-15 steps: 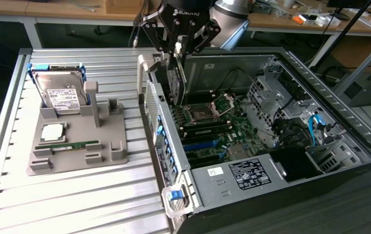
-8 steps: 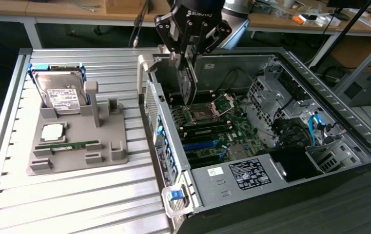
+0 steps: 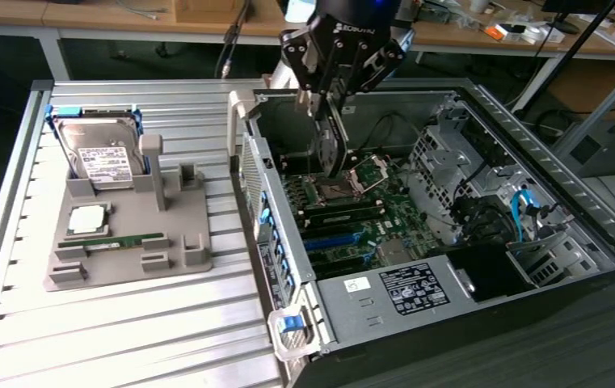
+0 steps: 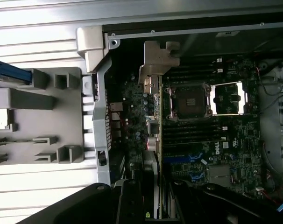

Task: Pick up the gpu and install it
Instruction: 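Pick up the gpu and move the gpu toward the slot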

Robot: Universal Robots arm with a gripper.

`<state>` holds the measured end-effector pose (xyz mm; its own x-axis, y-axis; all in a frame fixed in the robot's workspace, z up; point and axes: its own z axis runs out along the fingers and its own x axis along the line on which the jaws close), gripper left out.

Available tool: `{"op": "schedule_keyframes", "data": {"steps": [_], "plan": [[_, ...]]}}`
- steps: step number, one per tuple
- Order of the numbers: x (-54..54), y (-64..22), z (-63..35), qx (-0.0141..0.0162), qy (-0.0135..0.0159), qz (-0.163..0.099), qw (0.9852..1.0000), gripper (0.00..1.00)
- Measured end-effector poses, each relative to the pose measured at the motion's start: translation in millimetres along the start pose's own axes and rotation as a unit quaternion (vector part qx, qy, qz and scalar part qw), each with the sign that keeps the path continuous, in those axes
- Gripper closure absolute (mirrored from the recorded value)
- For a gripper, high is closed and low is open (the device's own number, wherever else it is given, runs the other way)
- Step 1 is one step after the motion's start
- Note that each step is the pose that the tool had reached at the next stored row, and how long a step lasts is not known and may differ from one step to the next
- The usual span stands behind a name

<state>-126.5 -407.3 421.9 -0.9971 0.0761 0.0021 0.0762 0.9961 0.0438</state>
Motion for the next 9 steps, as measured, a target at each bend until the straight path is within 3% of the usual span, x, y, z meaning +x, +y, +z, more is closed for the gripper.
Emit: {"op": "schedule_keyframes", "data": {"steps": [9], "plan": [[-44.4,-1.9,-0.1,0.0005,0.0061,0.0,1.0,0.73]]}}
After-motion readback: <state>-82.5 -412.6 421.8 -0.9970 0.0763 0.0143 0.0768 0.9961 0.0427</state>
